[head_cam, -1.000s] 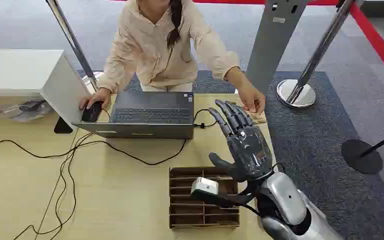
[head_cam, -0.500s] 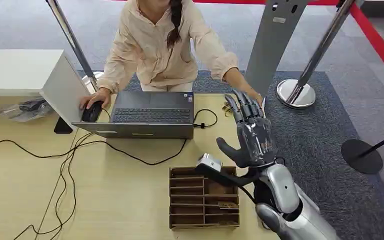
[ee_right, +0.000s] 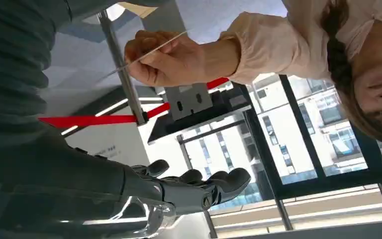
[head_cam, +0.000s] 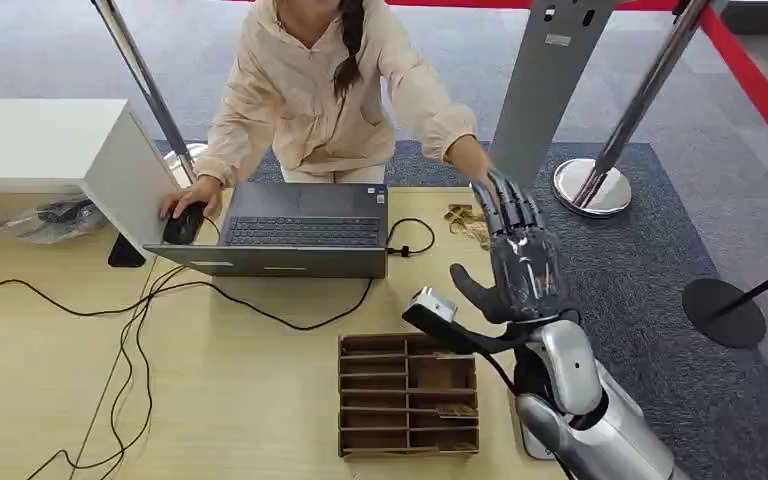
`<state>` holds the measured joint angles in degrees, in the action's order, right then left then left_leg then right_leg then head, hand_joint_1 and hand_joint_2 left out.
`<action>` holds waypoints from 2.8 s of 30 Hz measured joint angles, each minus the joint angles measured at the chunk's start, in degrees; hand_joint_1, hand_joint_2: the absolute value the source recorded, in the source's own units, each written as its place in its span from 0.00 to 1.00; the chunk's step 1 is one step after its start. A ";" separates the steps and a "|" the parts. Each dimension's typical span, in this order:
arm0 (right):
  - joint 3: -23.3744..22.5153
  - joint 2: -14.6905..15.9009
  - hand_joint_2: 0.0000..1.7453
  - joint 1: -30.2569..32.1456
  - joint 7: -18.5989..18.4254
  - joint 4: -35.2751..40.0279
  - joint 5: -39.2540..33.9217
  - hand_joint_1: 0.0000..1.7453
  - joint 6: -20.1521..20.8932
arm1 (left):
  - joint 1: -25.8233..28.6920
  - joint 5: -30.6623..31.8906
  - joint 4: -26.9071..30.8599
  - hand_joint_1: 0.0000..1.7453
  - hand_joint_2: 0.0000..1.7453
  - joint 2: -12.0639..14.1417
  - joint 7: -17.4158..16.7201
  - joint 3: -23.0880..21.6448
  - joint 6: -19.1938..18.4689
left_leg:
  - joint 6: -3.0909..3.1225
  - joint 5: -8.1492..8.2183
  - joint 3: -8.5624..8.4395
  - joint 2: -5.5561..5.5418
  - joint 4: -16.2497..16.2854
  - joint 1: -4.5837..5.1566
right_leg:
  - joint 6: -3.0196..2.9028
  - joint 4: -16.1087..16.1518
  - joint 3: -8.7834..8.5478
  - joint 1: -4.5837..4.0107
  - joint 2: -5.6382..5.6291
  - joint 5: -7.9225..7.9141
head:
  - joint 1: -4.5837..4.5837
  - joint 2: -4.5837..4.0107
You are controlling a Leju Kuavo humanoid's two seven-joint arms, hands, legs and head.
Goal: Pass the card to the sensor for recognition and then transmit it.
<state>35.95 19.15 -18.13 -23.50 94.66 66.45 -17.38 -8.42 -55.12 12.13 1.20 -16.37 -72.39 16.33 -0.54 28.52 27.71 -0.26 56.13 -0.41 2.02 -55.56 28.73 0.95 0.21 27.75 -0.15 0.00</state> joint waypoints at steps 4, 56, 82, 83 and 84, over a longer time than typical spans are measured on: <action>-0.46 0.00 1.00 0.00 -0.46 -0.87 0.20 0.00 -0.13 | -0.01 0.00 0.00 0.00 0.00 0.00 0.00 -0.02 -0.02 | 0.00 0.00 0.00 0.00 0.00 0.00 | 0.00 0.00 0.00 0.00 0.00 0.00 | -0.02 -0.02; -1.97 0.09 1.00 -0.04 -2.80 -5.37 1.40 0.91 1.51 | -0.05 -0.70 0.00 0.00 0.00 0.02 1.16 -0.07 -0.28 | 0.00 0.00 0.01 0.00 0.01 0.00 | 0.00 0.00 0.02 0.00 0.00 0.00 | -0.02 -0.02; -7.28 10.86 1.00 0.00 1.55 23.94 -51.34 1.00 19.54 | 0.20 -4.59 -0.02 0.00 0.00 0.31 1.99 -0.07 -0.04 | -0.01 0.01 0.00 0.00 0.03 0.01 | 0.00 0.02 0.04 0.00 0.00 0.00 | -0.02 -0.02; -7.76 11.30 1.00 0.94 1.29 24.20 -49.21 1.00 18.66 | 0.18 -4.72 -0.02 0.00 0.00 0.33 1.99 -0.07 0.07 | -0.01 0.02 0.01 0.00 0.02 0.01 | 0.00 0.02 0.04 0.00 0.00 0.00 | -0.02 -0.02; -8.28 11.82 1.00 1.90 0.79 24.26 -46.29 1.00 17.71 | 0.18 -4.90 0.00 0.00 0.00 0.33 1.95 -0.07 0.15 | -0.01 0.02 0.01 0.00 0.02 0.01 | 0.00 0.02 0.03 0.00 0.00 0.00 | -0.02 -0.02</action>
<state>27.67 30.97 -16.23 -22.71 118.92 20.15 0.33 -8.24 -60.02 12.13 1.53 -14.43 -72.46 16.48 -0.55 28.54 27.72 -0.26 56.15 -0.40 2.02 -55.53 28.76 0.95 0.21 27.75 -0.18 -0.02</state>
